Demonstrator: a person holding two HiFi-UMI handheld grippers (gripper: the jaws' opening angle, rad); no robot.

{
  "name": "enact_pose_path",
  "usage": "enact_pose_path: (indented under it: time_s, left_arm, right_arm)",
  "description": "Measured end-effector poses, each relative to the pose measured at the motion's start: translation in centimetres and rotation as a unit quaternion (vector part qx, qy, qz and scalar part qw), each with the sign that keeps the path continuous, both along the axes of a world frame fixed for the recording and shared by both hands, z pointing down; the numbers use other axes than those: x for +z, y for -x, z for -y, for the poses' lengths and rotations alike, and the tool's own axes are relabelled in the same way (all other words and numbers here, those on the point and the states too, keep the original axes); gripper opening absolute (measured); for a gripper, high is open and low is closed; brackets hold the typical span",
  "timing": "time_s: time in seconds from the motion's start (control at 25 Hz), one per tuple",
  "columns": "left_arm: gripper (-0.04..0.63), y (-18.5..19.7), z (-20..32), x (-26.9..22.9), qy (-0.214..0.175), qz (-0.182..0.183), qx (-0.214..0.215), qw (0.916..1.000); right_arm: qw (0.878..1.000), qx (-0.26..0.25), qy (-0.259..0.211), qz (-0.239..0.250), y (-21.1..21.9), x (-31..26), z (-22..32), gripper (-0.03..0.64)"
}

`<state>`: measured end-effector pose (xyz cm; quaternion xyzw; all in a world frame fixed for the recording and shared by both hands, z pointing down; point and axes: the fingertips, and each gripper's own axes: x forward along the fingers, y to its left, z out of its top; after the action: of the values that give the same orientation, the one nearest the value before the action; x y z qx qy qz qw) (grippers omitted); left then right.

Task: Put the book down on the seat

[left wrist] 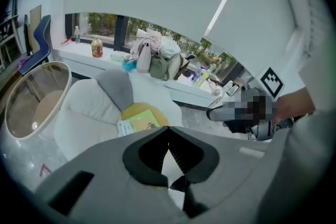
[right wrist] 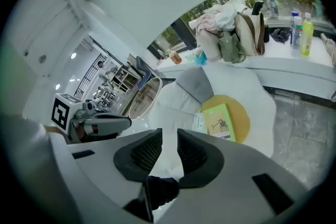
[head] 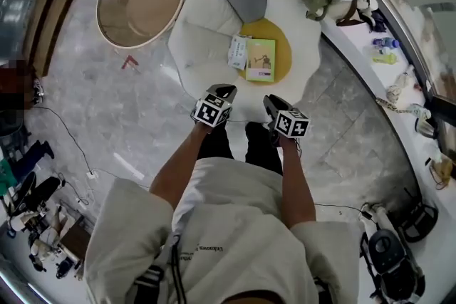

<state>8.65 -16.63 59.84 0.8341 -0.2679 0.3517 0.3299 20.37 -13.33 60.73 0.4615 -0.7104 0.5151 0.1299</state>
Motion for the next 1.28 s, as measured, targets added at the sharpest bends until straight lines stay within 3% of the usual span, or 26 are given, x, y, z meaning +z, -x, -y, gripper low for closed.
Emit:
enact_pose_path:
  time_s: [0.28,0.36,0.48,0.64,0.96,1.28]
  left_arm:
    - [0.008,1.5,-0.5,-7.7,-0.029,-0.007,-0.038,0.9988]
    - [0.008,1.4,-1.2,-8.6,-0.035,-0.007,-0.042,0.9985]
    - [0.008,1.8,-1.3,-8.6,-0.044,0.007,-0.025,0.9987]
    - [0.008,2.0,-2.4,-8.5,-0.038,0.007,-0.017,0.9991]
    - [0.008,0.6,-3.2,-7.9,-0.044,0.021,0.034,0.9982]
    - [0.008,-0.5,-2.8,-8.6,-0.054,0.004,0.037,0.9978]
  right_arm:
    - [0.999,0.014,-0.032,-0.024,0.8,-6.4,-0.4,0.077]
    - [0.997,-0.027,-0.044,-0.049,1.3,-7.1,-0.7,0.074]
    - [0.985,-0.098,-0.070,-0.122,1.6,-7.9,-0.2,0.067]
    - [0.971,-0.148,-0.073,-0.172,1.7,-7.9,-0.6,0.052]
    - [0.969,-0.159,-0.050,-0.180,1.6,-6.9,-1.5,0.008]
    - [0.970,-0.152,-0.047,-0.183,1.5,-6.7,-2.0,0.008]
